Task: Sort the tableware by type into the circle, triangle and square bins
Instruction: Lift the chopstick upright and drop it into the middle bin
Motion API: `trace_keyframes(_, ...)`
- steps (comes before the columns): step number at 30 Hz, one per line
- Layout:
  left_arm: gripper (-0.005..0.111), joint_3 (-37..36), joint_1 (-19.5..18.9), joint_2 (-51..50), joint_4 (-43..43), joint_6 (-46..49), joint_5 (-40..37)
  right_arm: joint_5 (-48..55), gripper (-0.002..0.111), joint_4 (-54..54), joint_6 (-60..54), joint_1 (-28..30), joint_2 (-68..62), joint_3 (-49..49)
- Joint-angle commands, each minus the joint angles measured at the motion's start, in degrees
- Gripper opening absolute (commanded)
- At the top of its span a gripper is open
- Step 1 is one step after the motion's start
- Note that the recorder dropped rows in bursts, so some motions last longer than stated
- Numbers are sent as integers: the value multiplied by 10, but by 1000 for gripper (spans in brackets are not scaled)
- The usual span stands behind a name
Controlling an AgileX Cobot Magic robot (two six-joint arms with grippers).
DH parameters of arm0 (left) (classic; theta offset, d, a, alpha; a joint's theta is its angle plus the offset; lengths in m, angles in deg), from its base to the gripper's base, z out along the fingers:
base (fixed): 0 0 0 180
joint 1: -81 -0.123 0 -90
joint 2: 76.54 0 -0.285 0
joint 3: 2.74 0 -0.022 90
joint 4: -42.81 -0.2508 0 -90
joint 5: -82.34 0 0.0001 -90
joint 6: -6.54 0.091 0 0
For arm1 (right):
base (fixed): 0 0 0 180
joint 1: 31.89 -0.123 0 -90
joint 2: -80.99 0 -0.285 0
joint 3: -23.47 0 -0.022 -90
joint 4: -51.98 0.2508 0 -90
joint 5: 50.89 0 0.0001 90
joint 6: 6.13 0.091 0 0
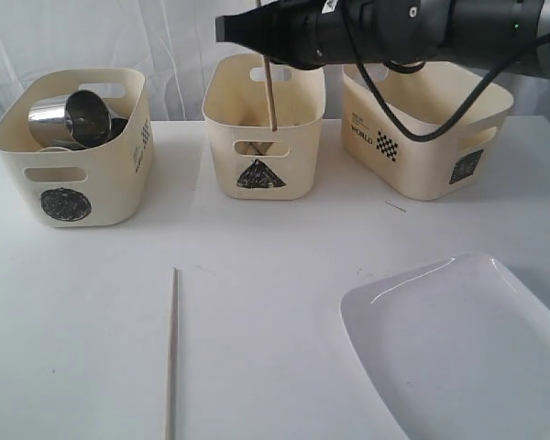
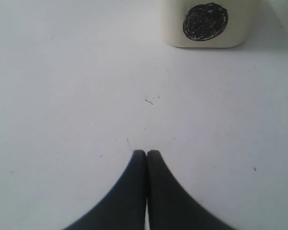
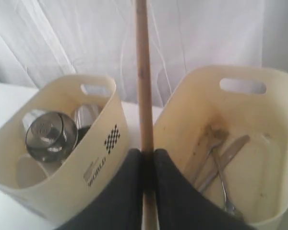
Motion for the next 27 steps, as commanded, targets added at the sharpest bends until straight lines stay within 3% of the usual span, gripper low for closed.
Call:
trace_keyframes(1,0,-2,5,3,4,-2,3,-95,0,3,0,3,-15,1)
trace_keyframes(8,0,-2,5,3,4,-2,3,-153,0,2,-15,3,-46,1)
trace_keyframes(23,0,-2,5,3,4,-2,3,-444,0,-4,-16,35,-171,1)
trace_keyframes(27,0,-2,5,3,4,-2,3,-441,10,-41,-14,37,-207,33)
